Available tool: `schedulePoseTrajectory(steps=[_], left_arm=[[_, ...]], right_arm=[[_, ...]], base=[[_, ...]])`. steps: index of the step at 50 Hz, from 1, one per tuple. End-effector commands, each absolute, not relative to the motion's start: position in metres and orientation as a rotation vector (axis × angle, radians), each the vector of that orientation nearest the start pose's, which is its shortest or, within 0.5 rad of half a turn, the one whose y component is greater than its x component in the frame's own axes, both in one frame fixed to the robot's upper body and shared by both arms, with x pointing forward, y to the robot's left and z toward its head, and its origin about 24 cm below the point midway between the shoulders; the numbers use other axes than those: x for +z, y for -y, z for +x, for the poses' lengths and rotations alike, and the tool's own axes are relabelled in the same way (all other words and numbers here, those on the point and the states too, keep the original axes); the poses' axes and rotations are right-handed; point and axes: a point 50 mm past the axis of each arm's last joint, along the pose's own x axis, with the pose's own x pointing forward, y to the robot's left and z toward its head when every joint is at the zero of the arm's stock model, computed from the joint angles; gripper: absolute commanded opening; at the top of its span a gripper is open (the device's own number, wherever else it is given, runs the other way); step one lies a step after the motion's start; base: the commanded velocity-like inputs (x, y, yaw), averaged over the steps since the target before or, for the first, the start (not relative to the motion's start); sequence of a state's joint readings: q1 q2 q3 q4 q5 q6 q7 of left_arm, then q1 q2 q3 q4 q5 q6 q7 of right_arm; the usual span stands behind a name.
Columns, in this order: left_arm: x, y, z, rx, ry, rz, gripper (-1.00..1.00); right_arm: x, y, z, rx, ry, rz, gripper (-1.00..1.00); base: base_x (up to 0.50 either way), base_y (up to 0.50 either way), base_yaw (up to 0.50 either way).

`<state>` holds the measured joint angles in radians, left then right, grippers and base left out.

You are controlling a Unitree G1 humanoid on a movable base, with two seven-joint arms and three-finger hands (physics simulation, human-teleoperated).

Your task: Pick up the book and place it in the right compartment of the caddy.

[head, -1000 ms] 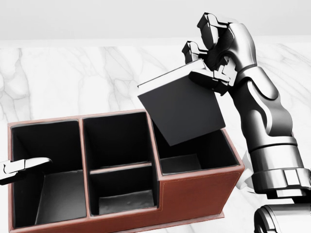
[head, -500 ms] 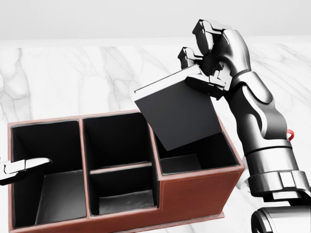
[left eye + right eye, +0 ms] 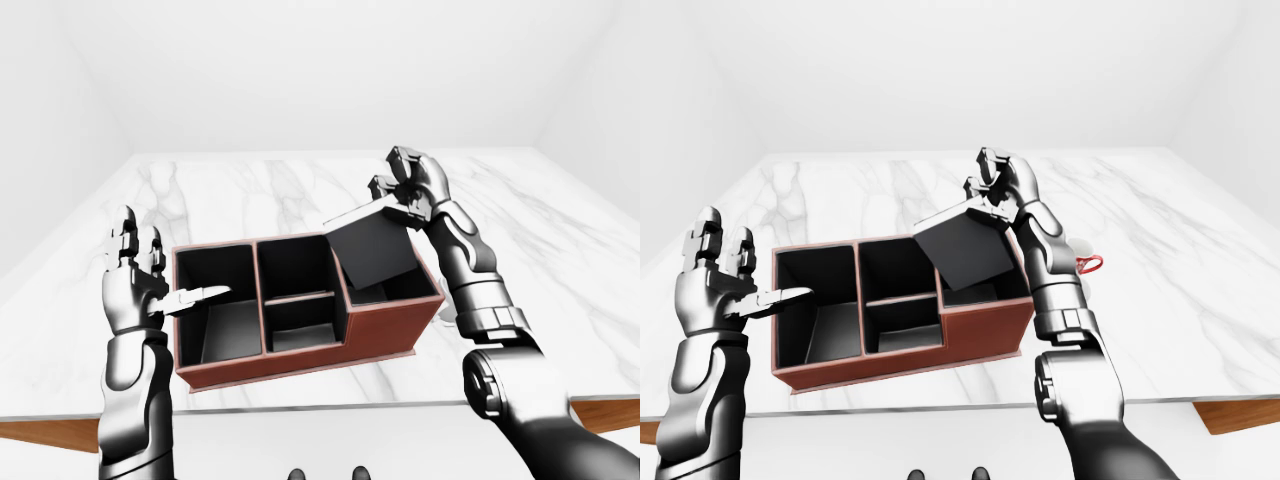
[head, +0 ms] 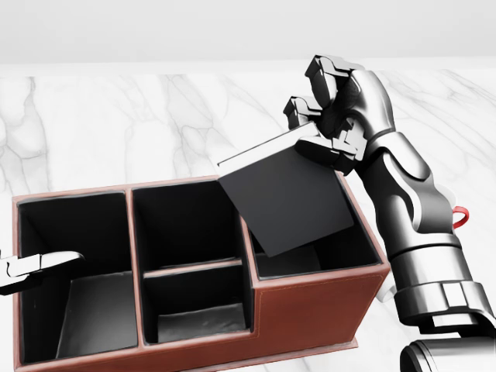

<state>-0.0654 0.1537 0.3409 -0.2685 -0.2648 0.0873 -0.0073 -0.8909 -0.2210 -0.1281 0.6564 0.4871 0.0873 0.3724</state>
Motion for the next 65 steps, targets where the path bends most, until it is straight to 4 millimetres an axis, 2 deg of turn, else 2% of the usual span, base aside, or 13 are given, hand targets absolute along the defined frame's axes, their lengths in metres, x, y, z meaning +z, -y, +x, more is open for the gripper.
schedulePoseTrajectory(steps=[1, 9, 10, 29, 47, 51, 55, 62, 65], left_arm=[[0.125, -0.244, 0.246, 0.244, 0.304, -0.084, 1.00], [0.125, -0.244, 0.246, 0.245, 0.303, -0.084, 1.00], [0.125, -0.244, 0.246, 0.245, 0.302, -0.085, 1.00], [0.125, -0.244, 0.246, 0.246, 0.303, -0.085, 1.00], [0.125, -0.244, 0.246, 0.245, 0.301, -0.086, 1.00], [0.126, -0.244, 0.246, 0.246, 0.308, -0.085, 1.00], [0.126, -0.244, 0.246, 0.246, 0.306, -0.085, 1.00], [0.126, -0.244, 0.246, 0.245, 0.307, -0.085, 1.00], [0.125, -0.244, 0.246, 0.245, 0.302, -0.085, 1.00]], right_arm=[[0.182, 0.153, 0.393, 0.403, 0.212, 0.297, -1.00], [0.180, 0.153, 0.393, 0.402, 0.207, 0.287, -1.00], [0.181, 0.153, 0.392, 0.405, 0.213, 0.280, 1.00], [0.183, 0.155, 0.392, 0.399, 0.222, 0.307, 1.00], [0.196, 0.158, 0.391, 0.370, 0.270, 0.305, 1.00], [0.207, 0.159, 0.387, 0.355, 0.313, 0.290, 1.00], [0.230, 0.161, 0.378, 0.332, 0.413, 0.243, 1.00], [0.267, 0.157, 0.352, 0.327, 0.604, 0.190, 1.00], [0.276, 0.155, 0.344, 0.326, 0.653, 0.182, 1.00]], base=[[0.00, 0.00, 0.00], [0.00, 0.00, 0.00], [0.00, 0.00, 0.00], [0.00, 0.00, 0.00], [0.00, 0.00, 0.00], [0.00, 0.00, 0.00], [0.00, 0.00, 0.00], [0.00, 0.00, 0.00], [0.00, 0.00, 0.00]])
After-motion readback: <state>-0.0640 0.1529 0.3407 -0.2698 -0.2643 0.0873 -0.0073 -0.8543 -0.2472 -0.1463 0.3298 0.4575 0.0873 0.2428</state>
